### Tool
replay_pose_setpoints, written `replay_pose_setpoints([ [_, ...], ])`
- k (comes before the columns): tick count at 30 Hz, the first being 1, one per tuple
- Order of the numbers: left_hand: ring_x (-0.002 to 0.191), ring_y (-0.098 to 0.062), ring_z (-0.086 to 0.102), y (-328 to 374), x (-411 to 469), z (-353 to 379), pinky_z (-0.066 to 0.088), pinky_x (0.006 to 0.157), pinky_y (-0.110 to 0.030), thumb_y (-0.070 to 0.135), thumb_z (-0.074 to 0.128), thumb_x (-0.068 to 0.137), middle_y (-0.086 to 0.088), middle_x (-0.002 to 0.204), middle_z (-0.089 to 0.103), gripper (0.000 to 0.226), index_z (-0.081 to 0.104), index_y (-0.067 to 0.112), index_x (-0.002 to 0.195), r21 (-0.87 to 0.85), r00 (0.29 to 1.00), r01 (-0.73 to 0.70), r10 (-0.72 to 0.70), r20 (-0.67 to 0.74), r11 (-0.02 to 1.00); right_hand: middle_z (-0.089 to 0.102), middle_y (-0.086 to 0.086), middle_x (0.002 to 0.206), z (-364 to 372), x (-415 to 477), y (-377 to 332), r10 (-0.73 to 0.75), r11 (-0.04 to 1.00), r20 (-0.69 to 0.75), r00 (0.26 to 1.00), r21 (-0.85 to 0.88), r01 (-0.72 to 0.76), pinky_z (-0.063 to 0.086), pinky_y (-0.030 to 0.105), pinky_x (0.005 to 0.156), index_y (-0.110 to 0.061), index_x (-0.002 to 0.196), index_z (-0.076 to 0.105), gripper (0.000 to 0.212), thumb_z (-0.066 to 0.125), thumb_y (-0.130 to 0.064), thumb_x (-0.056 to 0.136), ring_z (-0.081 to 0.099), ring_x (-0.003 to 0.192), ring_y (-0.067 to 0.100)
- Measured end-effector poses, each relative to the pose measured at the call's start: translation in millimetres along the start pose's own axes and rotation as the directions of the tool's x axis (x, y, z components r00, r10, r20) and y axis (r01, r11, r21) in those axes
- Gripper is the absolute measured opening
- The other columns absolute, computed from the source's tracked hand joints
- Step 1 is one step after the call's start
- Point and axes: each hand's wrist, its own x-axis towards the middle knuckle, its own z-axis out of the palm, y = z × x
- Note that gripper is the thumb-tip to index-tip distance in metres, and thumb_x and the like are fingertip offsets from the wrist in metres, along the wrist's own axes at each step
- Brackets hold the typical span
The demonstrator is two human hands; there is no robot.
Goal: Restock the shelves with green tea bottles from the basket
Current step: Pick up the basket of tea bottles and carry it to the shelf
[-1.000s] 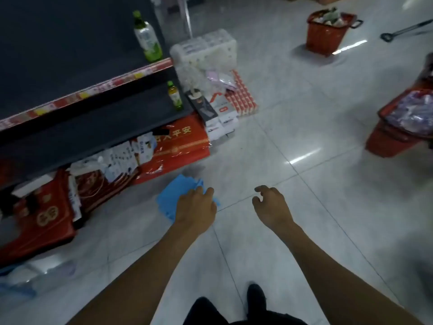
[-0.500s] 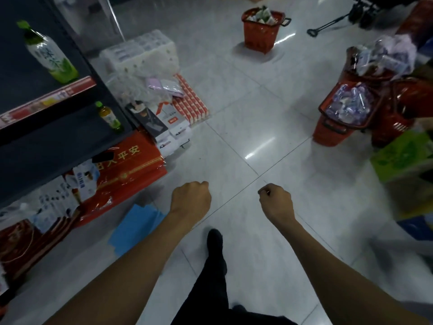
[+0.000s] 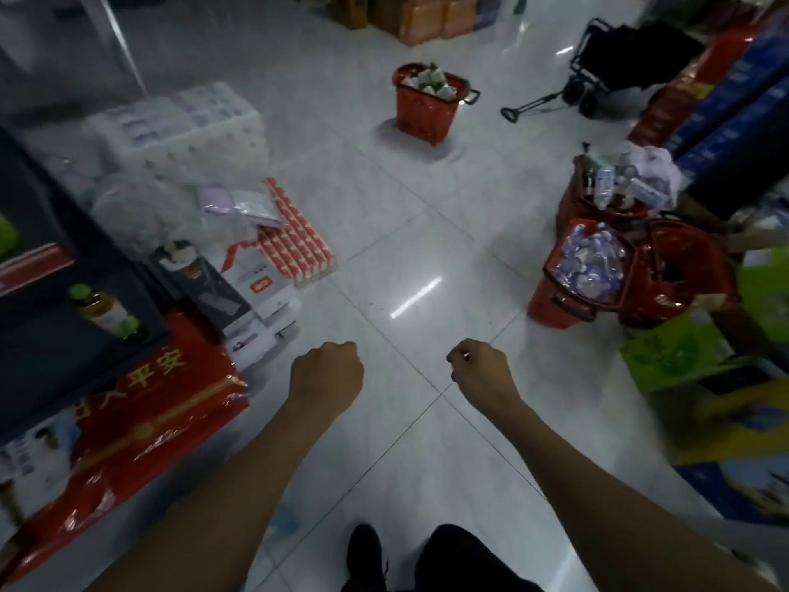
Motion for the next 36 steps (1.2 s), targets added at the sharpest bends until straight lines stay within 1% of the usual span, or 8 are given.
replay_pose_setpoints([
  [3, 0.078, -0.026, 0.065, 9.1, 61.1, 0.9, 0.035, 0.06, -0.027, 0.017, 0.042, 0.096, -0.008, 0.088, 0.068, 0.022, 0.063, 0.011, 0.089, 0.018, 0.999, -0.054, 0.054, 0.006, 0.998, 0.068, 0.006, 0.082, -11.1, 41.2, -7.3, 0.044, 0.998, -0.048, 0.998, 0.051, -0.041, 0.051, 0.03, 0.064, -0.007, 0.096, 0.069, 0.025, 0.045, -0.013, 0.095, 0.065, 0.074, 0.023],
  [7, 0.066, -0.022, 0.055, 26.6, 133.8, 3.4, 0.04, 0.057, -0.027, 0.016, 0.042, 0.095, -0.004, 0.081, 0.062, 0.017, 0.053, 0.015, 0.083, -0.012, 0.99, -0.126, 0.126, 0.064, 0.992, 0.07, 0.009, 0.087, -15.6, 107.5, -7.4, 0.093, 0.994, -0.048, 0.994, 0.069, -0.09, 0.048, 0.028, 0.061, -0.006, 0.096, 0.068, 0.024, 0.045, -0.014, 0.094, 0.062, 0.07, 0.022],
  [11, 0.066, -0.021, 0.053, 33.6, 217.1, -1.8, 0.039, 0.057, -0.026, 0.017, 0.041, 0.097, -0.007, 0.085, 0.065, 0.018, 0.047, 0.016, 0.08, 0.006, 0.984, -0.146, 0.144, 0.104, 0.989, 0.069, 0.014, 0.102, -15.8, 184.8, -16.7, 0.122, 0.98, 0.058, 0.991, 0.152, -0.129, 0.047, 0.027, 0.067, -0.005, 0.107, 0.068, 0.033, 0.038, -0.004, 0.093, 0.061, 0.08, 0.023],
  [17, 0.073, -0.021, 0.061, 44.9, 312.7, -30.9, 0.037, 0.06, -0.025, 0.022, 0.042, 0.097, -0.006, 0.09, 0.068, 0.019, 0.054, 0.015, 0.084, 0.057, 0.964, -0.211, 0.198, 0.177, 0.976, 0.065, 0.006, 0.092, -27.7, 290.6, -49.4, 0.157, 0.952, 0.08, 0.984, 0.254, -0.172, 0.054, 0.033, 0.075, -0.011, 0.102, 0.068, 0.031, 0.039, -0.007, 0.094, 0.065, 0.084, 0.026],
  [20, 0.056, -0.018, 0.063, 37.4, 374.8, -61.9, 0.043, 0.048, -0.024, 0.022, 0.07, 0.081, -0.003, 0.065, 0.064, 0.018, 0.062, 0.011, 0.07, 0.084, 0.962, -0.251, 0.238, 0.135, 0.964, 0.063, 0.005, 0.091, -39.9, 345.6, -76.5, 0.146, 0.954, 0.084, 0.986, 0.253, -0.163, 0.054, 0.034, 0.077, -0.007, 0.107, 0.068, 0.032, 0.039, -0.005, 0.094, 0.066, 0.088, 0.027],
  [22, 0.045, -0.018, 0.059, 27.4, 413.8, -73.6, 0.043, 0.04, -0.024, 0.018, 0.08, 0.068, 0.006, 0.05, 0.043, 0.025, 0.058, 0.013, 0.058, 0.108, 0.97, -0.217, 0.202, 0.133, 0.97, 0.062, 0.005, 0.091, -44.4, 381.5, -92.1, 0.146, 0.956, 0.093, 0.985, 0.244, -0.165, 0.053, 0.031, 0.073, -0.006, 0.107, 0.068, 0.033, 0.038, -0.004, 0.094, 0.063, 0.084, 0.023],
  [27, 0.068, -0.022, 0.06, -14.8, 530.6, -58.8, 0.041, 0.055, -0.027, 0.024, 0.046, 0.095, -0.003, 0.079, 0.064, 0.022, 0.061, 0.011, 0.085, -0.04, 0.989, -0.028, 0.033, 0.144, 0.999, 0.063, 0.001, 0.09, -47.7, 487.3, -132.6, 0.153, 0.962, 0.11, 0.982, 0.21, -0.173, 0.049, 0.026, 0.071, -0.009, 0.105, 0.069, 0.031, 0.041, -0.008, 0.092, 0.064, 0.084, 0.021],
  [36, 0.063, -0.02, 0.058, -53.4, 750.0, -88.7, 0.04, 0.054, -0.028, 0.012, 0.045, 0.092, 0.0, 0.068, 0.056, 0.024, 0.049, 0.01, 0.069, -0.125, 0.994, -0.03, 0.043, 0.104, 0.992, 0.064, -0.001, 0.081, -67.9, 685.7, -248.5, 0.155, 0.97, 0.065, 0.986, 0.178, -0.165, 0.048, 0.024, 0.062, -0.015, 0.096, 0.065, 0.023, 0.042, -0.01, 0.094, 0.062, 0.07, 0.016],
])
